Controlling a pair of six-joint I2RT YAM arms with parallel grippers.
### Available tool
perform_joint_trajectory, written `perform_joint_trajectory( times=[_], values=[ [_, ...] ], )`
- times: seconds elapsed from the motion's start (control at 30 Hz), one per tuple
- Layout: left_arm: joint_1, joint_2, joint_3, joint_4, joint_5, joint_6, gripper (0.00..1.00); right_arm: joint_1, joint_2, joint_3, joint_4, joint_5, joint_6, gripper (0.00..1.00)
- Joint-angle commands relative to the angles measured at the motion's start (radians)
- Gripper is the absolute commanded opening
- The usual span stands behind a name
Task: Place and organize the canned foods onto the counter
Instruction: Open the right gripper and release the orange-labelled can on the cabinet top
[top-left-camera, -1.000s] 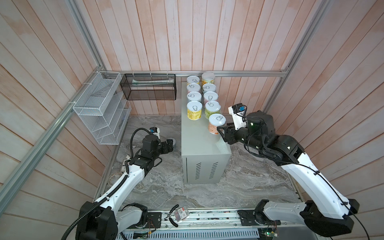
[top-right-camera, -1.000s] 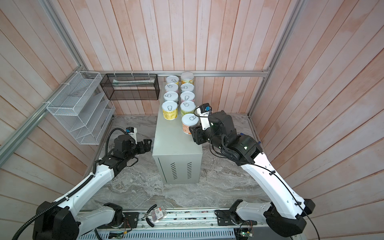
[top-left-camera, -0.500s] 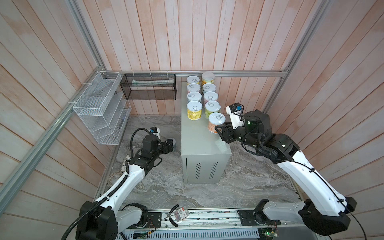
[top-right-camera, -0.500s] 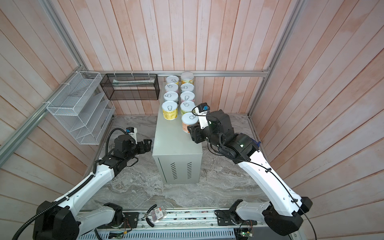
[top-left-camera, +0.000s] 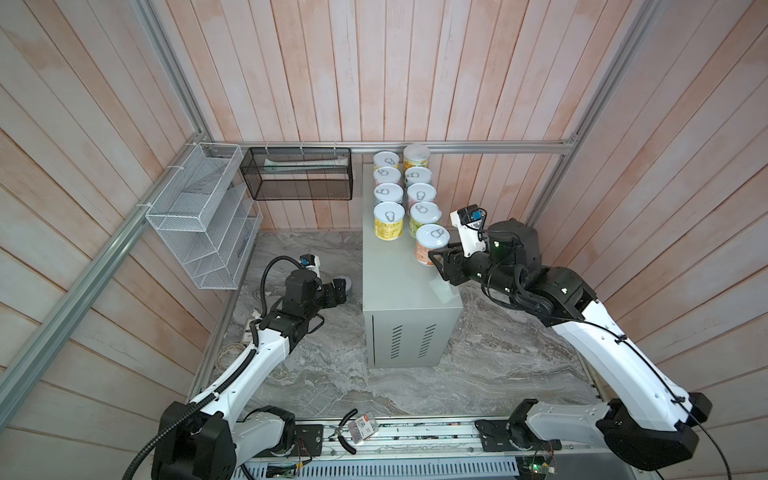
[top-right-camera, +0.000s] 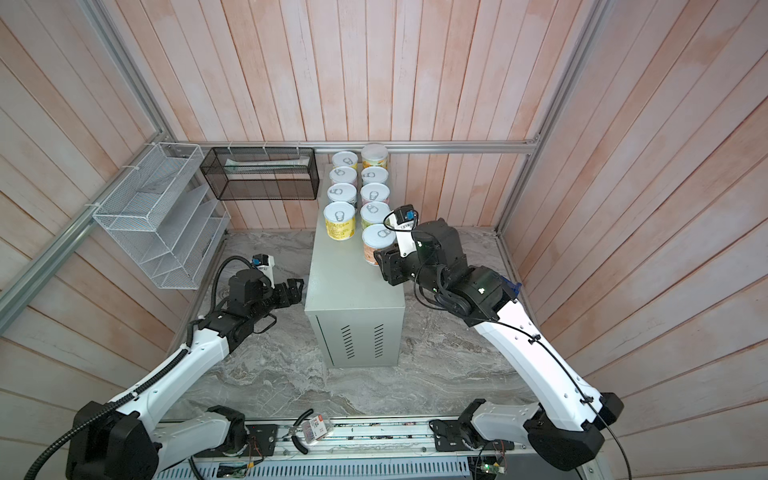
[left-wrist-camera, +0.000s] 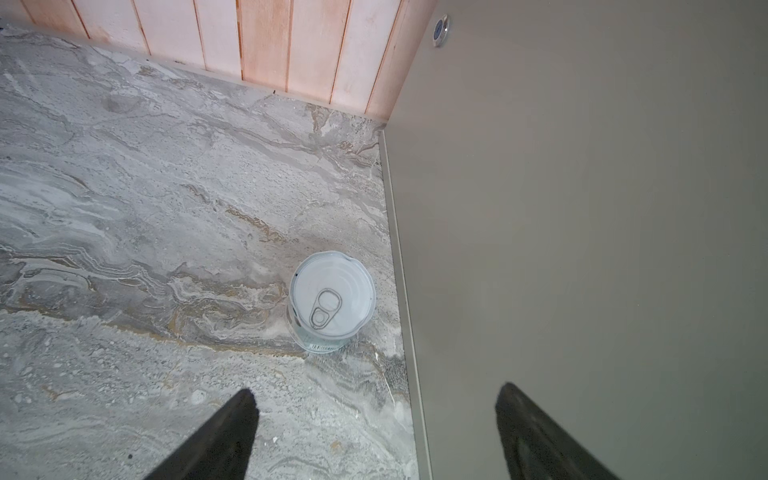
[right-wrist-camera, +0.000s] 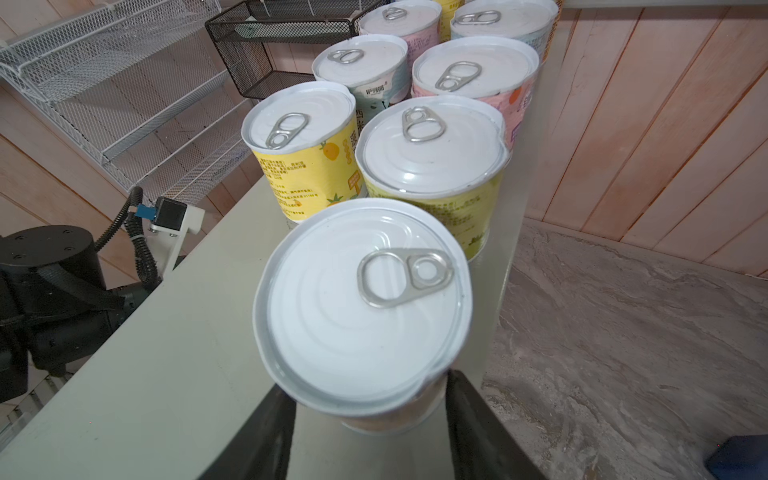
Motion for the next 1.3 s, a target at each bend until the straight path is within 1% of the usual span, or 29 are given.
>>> perform_joint_trajectory(
  times=[0.0,0.37,0.6,1.0,1.17,1.27],
  values=[
    [0.004,0.012,0.006,0.017,-0.002,0.012,0.92,-0.009,0.01,-0.008,0.03,-0.011,-0.011,0.56],
    [0.004,0.016,0.005,0.02,-0.004,0.011,0.92,-0.025,0.007,-0.017,0.034,-0.002,-0.011,0.57],
    [0.004,0.017,0.004,0.025,0.0,0.007,0.92,-0.032,0.015,-0.029,0.046,-0.038,-0.01,0.57],
    [0.004,0.018,0.005,0.026,-0.002,0.007,0.92,-0.033,0.005,-0.044,0.062,-0.061,-0.002,0.57],
    [0.005,0.018,0.004,0.027,-0.001,0.005,0.92,-0.032,0.01,-0.04,0.05,-0.035,-0.003,0.57],
    [0.004,0.02,0.004,0.026,-0.004,0.006,0.92,-0.033,0.005,-0.03,0.038,-0.018,0.0,0.61]
  ],
)
